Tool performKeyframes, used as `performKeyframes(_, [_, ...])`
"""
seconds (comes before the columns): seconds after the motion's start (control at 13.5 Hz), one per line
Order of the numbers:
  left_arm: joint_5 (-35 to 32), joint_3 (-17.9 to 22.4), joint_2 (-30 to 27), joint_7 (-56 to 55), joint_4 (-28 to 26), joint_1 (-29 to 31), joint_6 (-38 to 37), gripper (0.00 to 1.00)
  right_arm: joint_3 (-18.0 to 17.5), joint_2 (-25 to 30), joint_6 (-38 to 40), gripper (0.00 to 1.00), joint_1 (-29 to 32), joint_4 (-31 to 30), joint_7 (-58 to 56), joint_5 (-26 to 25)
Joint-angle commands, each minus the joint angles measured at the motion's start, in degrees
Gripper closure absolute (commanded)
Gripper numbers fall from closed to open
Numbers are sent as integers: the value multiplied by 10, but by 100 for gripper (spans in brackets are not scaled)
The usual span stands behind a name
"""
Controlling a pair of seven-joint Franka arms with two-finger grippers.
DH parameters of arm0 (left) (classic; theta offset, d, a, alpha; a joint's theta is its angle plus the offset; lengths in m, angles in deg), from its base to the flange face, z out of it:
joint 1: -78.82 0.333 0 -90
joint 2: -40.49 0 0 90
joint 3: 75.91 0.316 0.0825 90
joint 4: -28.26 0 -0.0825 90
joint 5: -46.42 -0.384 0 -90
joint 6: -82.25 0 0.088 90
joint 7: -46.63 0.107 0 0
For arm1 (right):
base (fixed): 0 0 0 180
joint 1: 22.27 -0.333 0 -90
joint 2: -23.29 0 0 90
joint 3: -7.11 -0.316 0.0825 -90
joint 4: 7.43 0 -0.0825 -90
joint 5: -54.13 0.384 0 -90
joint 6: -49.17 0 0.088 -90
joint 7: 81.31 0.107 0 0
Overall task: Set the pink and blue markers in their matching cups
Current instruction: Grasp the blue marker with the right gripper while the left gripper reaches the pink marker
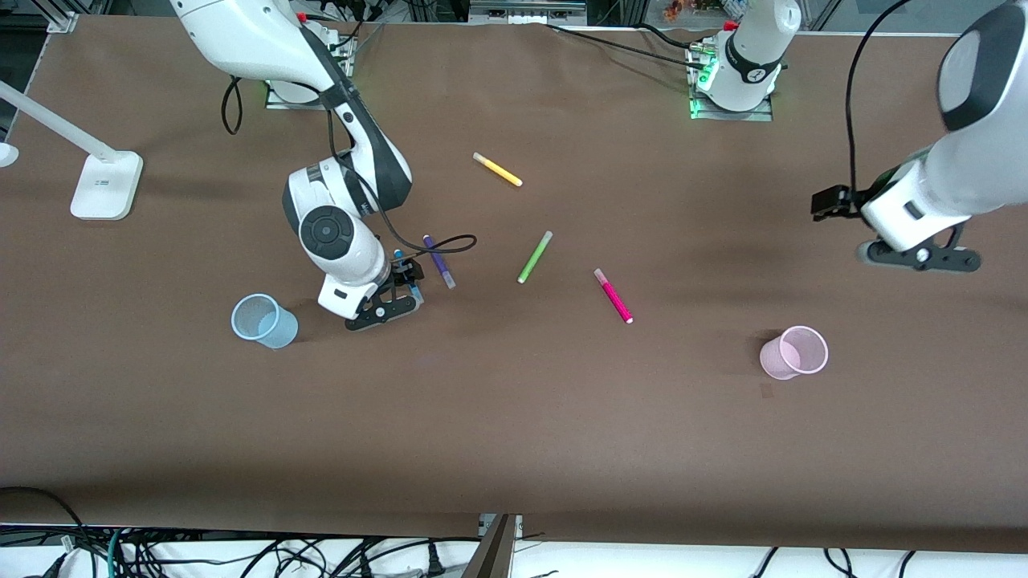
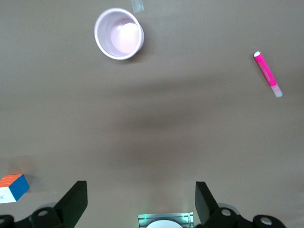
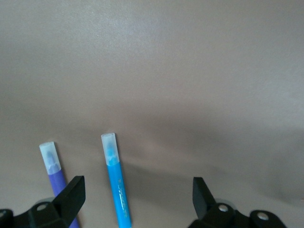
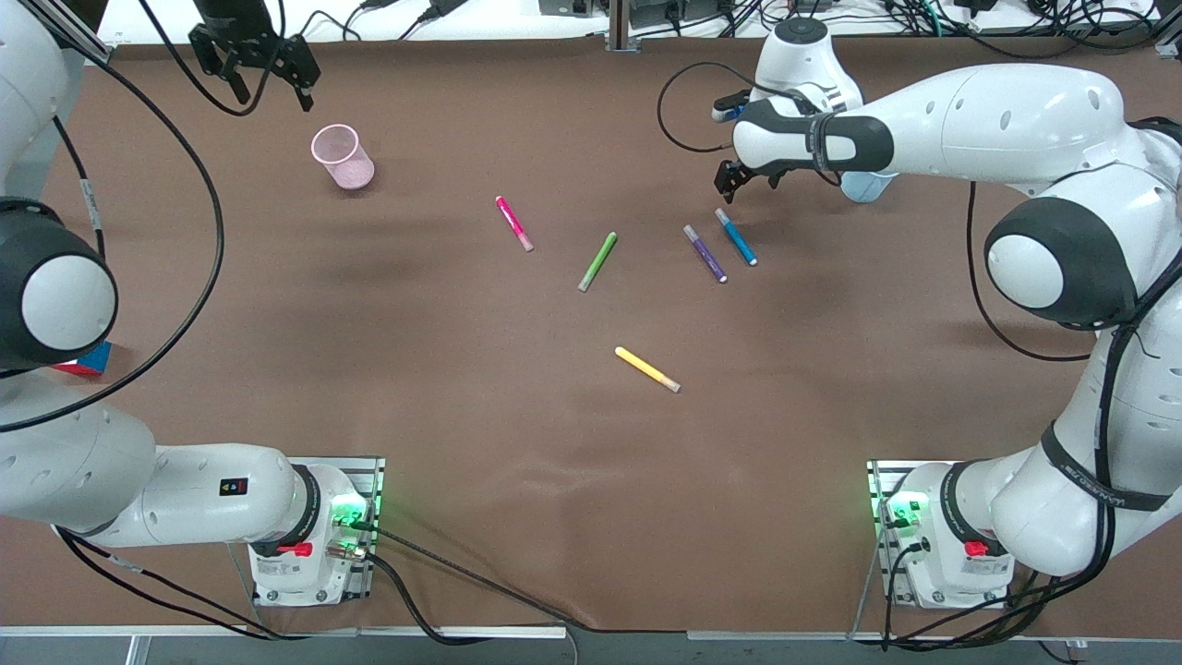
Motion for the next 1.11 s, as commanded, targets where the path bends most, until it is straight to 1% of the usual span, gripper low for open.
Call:
performKeyframes(0.0, [14, 0, 34, 3, 12, -3, 9, 0, 3, -5, -29, 0, -17, -18, 20, 9])
performKeyframes(0.3, [46, -1, 104, -25, 6, -12, 85, 0, 3, -24, -63, 0, -32, -25, 21, 9])
performKeyframes(0.45, [51, -1, 131, -84, 6, -28, 110, 0, 3, -30, -84, 0, -32, -36, 21, 9])
performKeyframes(0.59, [51, 0, 147, -165, -5, -62, 137, 0, 3, -32, -91, 1, -32, -40, 21, 9])
performKeyframes(0.67, [50, 0, 154, -228, -22, -84, 164, 0, 3, -32, -91, 6, -32, -40, 21, 8])
performKeyframes(0.82, [50, 0, 155, -336, -75, -121, 240, 0, 3, -33, -91, 27, -32, -40, 21, 8])
performKeyframes(0.89, [50, 0, 156, -371, -101, -138, 282, 0, 3, -34, -91, 39, -32, -40, 21, 8])
performKeyframes(0.97, [50, 0, 161, -403, -120, -153, 317, 0, 3, -35, -91, 46, -32, -40, 21, 8])
performKeyframes(1.04, [50, 0, 166, -438, -128, -168, 341, 0, 3, -35, -92, 51, -32, -40, 21, 8])
